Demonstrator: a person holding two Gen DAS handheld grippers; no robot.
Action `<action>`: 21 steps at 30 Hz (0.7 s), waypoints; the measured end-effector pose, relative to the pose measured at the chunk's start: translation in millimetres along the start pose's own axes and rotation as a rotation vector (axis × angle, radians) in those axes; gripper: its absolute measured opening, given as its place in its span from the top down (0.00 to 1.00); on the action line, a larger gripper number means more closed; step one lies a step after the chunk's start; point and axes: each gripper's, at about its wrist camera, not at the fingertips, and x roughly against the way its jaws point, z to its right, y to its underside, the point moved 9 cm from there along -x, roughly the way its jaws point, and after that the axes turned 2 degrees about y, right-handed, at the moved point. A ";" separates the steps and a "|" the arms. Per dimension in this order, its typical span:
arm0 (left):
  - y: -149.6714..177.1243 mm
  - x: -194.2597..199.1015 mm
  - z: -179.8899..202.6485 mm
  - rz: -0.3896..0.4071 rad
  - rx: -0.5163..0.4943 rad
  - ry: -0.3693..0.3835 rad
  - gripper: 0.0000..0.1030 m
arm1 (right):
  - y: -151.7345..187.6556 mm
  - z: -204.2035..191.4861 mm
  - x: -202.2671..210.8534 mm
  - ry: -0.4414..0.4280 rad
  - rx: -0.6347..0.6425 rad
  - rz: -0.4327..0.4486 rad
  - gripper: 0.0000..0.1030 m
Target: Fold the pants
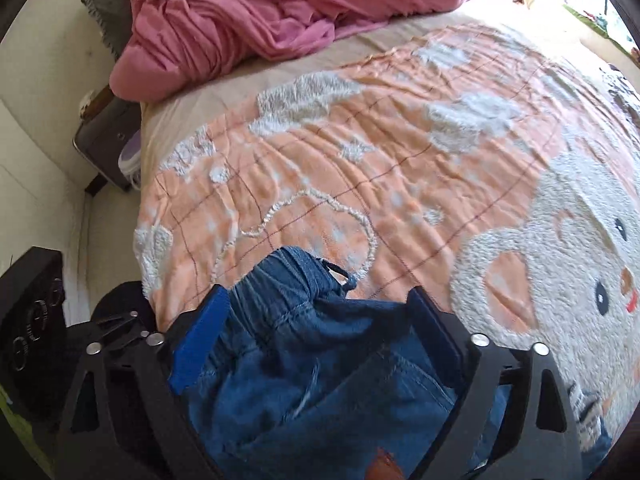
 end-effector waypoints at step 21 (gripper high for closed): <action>-50.8 -13.7 56.4 0.082 -0.024 0.111 0.55 | 27.3 55.2 107.2 -0.266 -0.184 0.277 0.73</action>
